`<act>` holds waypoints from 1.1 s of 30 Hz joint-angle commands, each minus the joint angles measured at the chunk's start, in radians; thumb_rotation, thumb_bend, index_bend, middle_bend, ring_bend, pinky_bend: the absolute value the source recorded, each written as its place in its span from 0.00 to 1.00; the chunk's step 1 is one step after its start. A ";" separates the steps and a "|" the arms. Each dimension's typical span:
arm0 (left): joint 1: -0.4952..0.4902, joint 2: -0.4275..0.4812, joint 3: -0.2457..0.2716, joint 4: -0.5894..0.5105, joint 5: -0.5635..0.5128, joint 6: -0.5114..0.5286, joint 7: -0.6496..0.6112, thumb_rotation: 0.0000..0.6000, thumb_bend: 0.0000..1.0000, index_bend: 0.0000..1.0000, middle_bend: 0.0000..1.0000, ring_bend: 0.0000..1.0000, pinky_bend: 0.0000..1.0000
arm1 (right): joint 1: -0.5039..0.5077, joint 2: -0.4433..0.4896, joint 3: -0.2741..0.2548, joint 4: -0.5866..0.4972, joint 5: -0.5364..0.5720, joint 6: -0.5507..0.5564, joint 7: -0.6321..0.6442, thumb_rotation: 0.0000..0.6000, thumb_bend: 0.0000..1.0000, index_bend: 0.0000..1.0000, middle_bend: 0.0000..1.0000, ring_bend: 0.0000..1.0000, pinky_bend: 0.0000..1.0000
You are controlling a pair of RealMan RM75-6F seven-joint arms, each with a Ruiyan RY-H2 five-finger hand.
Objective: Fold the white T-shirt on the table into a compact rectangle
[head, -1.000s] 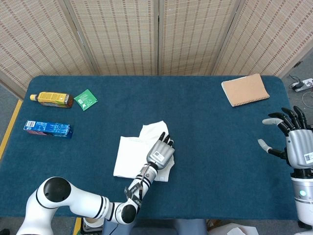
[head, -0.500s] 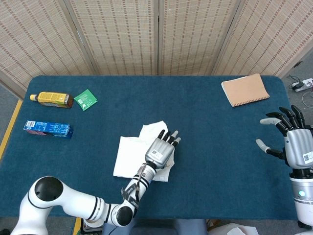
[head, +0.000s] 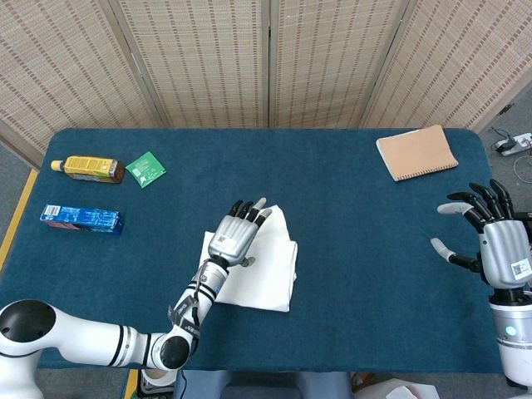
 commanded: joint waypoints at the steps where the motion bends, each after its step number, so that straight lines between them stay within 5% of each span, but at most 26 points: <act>1: 0.039 0.003 0.036 0.012 0.052 0.012 -0.039 1.00 0.19 0.06 0.00 0.00 0.00 | 0.000 0.005 -0.004 -0.001 0.003 -0.009 -0.002 1.00 0.15 0.40 0.30 0.14 0.00; 10: 0.245 0.105 0.091 0.008 0.305 0.142 -0.323 1.00 0.19 0.05 0.00 0.00 0.00 | 0.010 0.073 -0.042 -0.010 0.000 -0.103 0.034 1.00 0.21 0.41 0.32 0.15 0.06; 22: 0.533 0.332 0.210 -0.028 0.479 0.278 -0.555 1.00 0.25 0.09 0.00 0.01 0.00 | 0.028 0.098 -0.121 0.077 -0.098 -0.179 0.083 1.00 0.30 0.40 0.33 0.16 0.15; 33: 0.757 0.409 0.288 -0.003 0.640 0.424 -0.717 1.00 0.25 0.11 0.00 0.01 0.00 | 0.014 0.063 -0.150 0.115 -0.127 -0.153 0.054 1.00 0.32 0.35 0.32 0.18 0.20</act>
